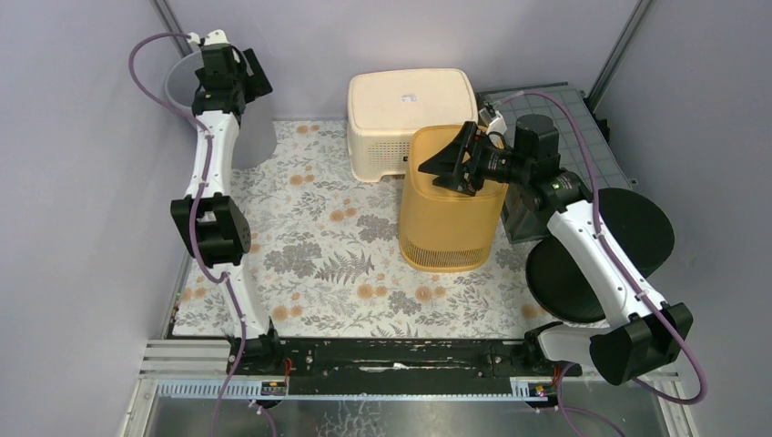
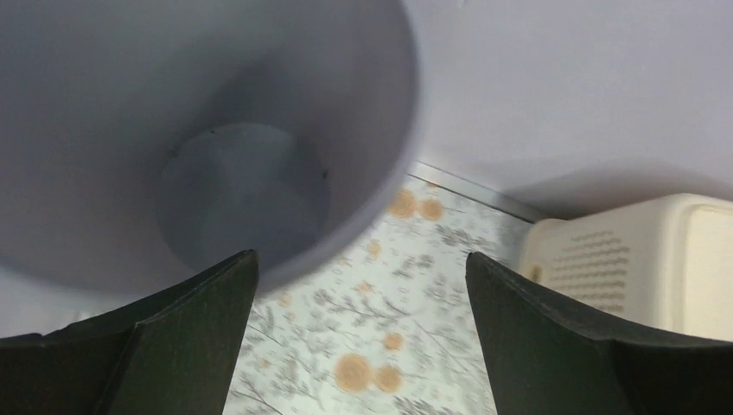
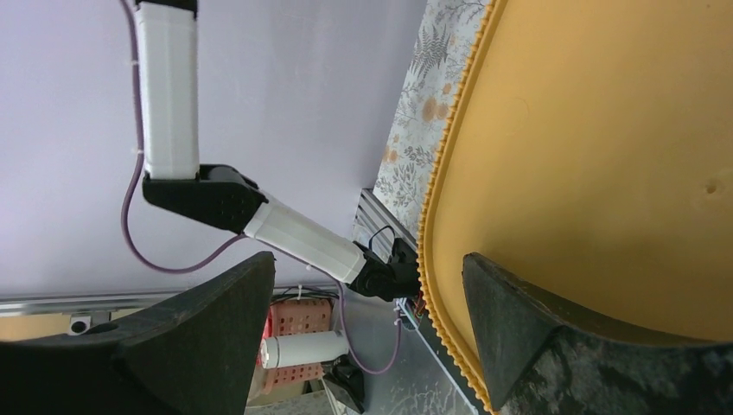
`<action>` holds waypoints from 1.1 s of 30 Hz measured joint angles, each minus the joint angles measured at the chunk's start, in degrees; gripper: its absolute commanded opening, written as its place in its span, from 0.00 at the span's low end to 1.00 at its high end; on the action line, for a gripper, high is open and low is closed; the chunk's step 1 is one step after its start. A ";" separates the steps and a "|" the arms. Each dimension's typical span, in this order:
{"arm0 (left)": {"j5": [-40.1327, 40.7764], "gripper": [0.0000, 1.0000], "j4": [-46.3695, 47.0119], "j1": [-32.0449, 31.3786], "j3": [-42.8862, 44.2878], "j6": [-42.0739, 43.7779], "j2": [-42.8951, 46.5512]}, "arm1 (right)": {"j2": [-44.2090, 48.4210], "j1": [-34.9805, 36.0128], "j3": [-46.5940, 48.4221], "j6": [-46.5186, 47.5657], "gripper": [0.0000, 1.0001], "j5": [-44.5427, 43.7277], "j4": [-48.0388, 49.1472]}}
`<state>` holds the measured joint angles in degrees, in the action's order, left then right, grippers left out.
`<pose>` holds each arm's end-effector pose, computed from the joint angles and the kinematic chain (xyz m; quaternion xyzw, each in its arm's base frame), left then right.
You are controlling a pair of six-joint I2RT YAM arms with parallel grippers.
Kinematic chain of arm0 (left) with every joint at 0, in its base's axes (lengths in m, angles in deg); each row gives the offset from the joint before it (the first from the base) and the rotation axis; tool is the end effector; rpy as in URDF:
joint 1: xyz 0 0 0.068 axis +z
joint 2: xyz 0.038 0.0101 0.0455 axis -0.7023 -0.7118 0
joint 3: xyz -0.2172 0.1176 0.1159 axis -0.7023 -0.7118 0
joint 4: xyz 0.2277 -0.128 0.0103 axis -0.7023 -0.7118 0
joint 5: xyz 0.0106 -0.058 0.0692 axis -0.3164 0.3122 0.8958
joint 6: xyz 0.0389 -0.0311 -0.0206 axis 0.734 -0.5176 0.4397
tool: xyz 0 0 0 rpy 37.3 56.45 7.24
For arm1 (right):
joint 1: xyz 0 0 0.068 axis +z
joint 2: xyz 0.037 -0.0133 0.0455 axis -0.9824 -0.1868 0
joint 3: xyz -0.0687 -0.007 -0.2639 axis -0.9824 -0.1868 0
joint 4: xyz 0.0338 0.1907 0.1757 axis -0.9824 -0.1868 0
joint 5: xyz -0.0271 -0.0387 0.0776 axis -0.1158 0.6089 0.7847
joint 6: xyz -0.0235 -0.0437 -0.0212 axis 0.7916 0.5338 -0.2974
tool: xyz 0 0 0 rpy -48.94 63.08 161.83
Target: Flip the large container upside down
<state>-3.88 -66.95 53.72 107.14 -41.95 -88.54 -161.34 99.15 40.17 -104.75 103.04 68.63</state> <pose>0.4606 0.0766 0.4028 -0.2010 0.8037 0.0000 0.5600 0.2577 0.1186 0.4046 -0.0259 0.7688 0.5566 0.3138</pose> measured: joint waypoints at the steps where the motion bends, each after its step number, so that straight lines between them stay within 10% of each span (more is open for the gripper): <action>1: 0.24 0.96 -0.04 0.00 0.00 0.00 -1.01 | 0.00 0.07 -0.20 0.00 0.86 0.00 0.55; 23: 2.36 0.93 1.14 -0.04 0.33 1.55 -4.28 | -1.33 1.25 -1.20 -0.28 0.86 1.05 5.81; 33: 5.86 0.71 1.95 -0.52 -6.91 2.58 -1.57 | -1.62 1.60 -1.20 -0.61 0.86 0.98 6.67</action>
<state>1.98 -65.01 53.19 100.23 -39.37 -90.11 -162.96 100.75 38.97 -105.36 104.03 75.29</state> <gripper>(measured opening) 0.801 0.862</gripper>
